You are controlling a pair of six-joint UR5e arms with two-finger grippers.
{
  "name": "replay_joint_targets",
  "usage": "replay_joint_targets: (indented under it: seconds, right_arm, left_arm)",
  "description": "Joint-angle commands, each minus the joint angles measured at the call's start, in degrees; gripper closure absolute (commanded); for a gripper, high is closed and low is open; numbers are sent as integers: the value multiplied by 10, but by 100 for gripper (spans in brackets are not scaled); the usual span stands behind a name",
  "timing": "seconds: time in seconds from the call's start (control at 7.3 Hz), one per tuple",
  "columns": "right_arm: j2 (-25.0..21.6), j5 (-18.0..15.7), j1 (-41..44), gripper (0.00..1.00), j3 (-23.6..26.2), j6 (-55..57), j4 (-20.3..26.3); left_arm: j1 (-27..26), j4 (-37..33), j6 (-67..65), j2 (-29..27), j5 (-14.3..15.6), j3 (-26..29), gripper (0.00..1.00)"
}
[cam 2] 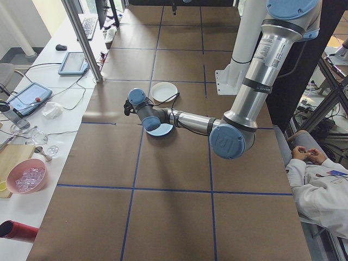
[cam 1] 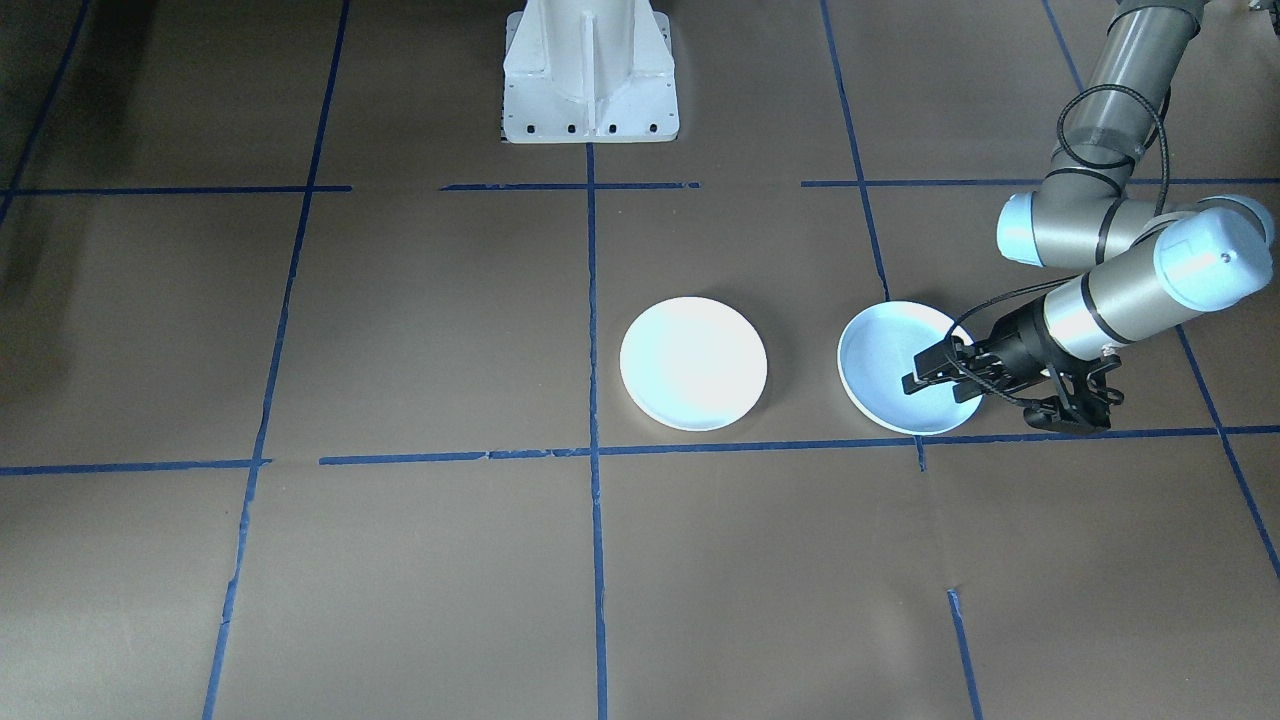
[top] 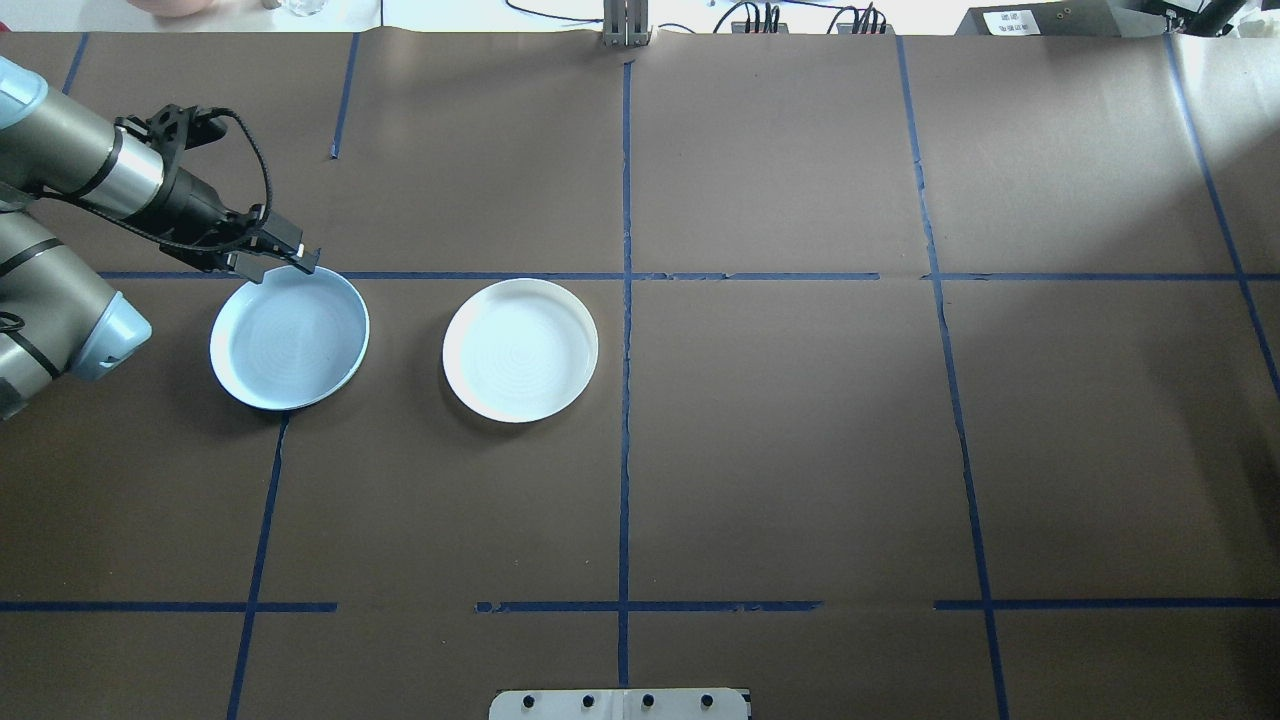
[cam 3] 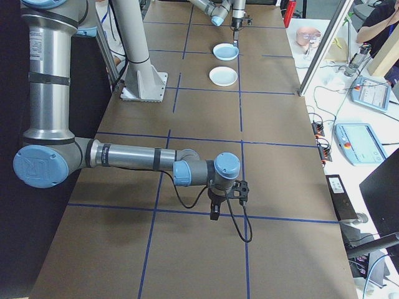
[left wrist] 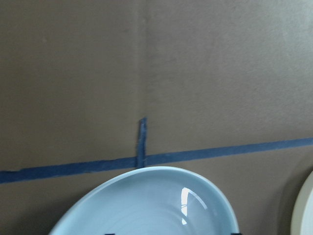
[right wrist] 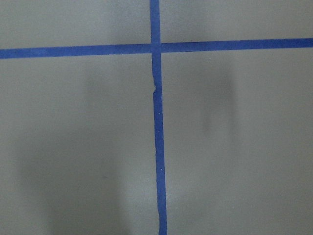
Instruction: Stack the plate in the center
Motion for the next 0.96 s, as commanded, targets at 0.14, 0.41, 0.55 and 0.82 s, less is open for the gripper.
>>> replay_joint_targets:
  seconds: [0.14, 0.41, 0.55, 0.82]
  right_arm:
    - [0, 0, 0, 0, 0, 0, 0]
    - [0, 0, 0, 0, 0, 0, 1]
    - [0, 0, 0, 0, 0, 0, 1]
    - [0, 0, 0, 0, 0, 0, 1]
  left_arm:
    - [57, 7, -100, -60, 35, -2, 16]
    - [108, 7, -161, -79, 64, -4, 16]
    - [129, 6, -186, -80, 76, -8, 16]
    - [138, 5, -187, -73, 88, -2, 17]
